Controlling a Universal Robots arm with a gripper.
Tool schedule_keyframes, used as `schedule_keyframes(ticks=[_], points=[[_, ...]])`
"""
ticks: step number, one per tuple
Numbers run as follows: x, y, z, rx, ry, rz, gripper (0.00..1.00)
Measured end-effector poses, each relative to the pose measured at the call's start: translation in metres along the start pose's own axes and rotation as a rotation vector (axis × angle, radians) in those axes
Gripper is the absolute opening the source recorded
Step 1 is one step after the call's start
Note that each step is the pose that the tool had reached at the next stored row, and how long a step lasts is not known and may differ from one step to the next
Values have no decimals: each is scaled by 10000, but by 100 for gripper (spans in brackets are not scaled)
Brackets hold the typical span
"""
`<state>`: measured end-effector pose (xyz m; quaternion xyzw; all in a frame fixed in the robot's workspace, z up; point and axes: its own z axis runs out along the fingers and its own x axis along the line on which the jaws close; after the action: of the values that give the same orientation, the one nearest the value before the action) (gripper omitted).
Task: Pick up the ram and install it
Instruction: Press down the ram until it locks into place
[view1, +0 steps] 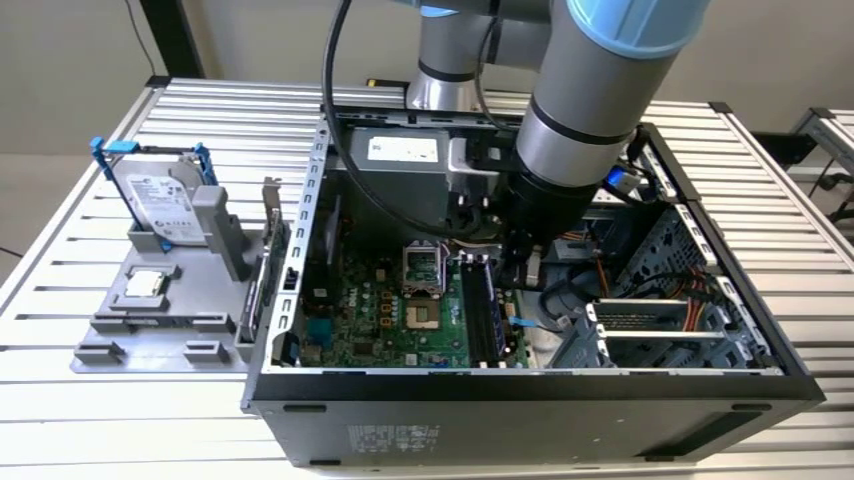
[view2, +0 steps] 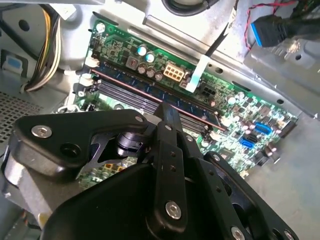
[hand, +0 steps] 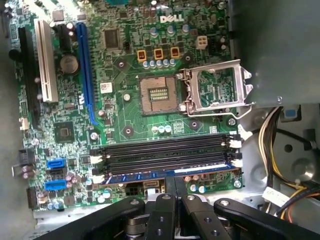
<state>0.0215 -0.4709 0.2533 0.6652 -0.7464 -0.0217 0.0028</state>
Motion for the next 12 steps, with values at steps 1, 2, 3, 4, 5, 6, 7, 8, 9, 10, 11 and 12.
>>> schedule_keyframes(ticks=[1,2,3,4,5,6,7,8,9,10,11,12], points=[[0,0,0,10,2,-75,0],[0,0,0,21,3,-141,0],[0,0,0,34,3,-181,0],[0,2,0,50,1,-199,0],[0,4,0,69,-1,-201,0],[1,5,0,83,-2,-203,0],[1,8,1,95,-3,-204,0],[1,11,2,105,-4,-204,0],[2,17,3,119,-6,-205,0],[3,28,5,141,-8,-205,0],[4,36,5,158,-10,-206,0],[5,43,7,175,-11,-207,0]])
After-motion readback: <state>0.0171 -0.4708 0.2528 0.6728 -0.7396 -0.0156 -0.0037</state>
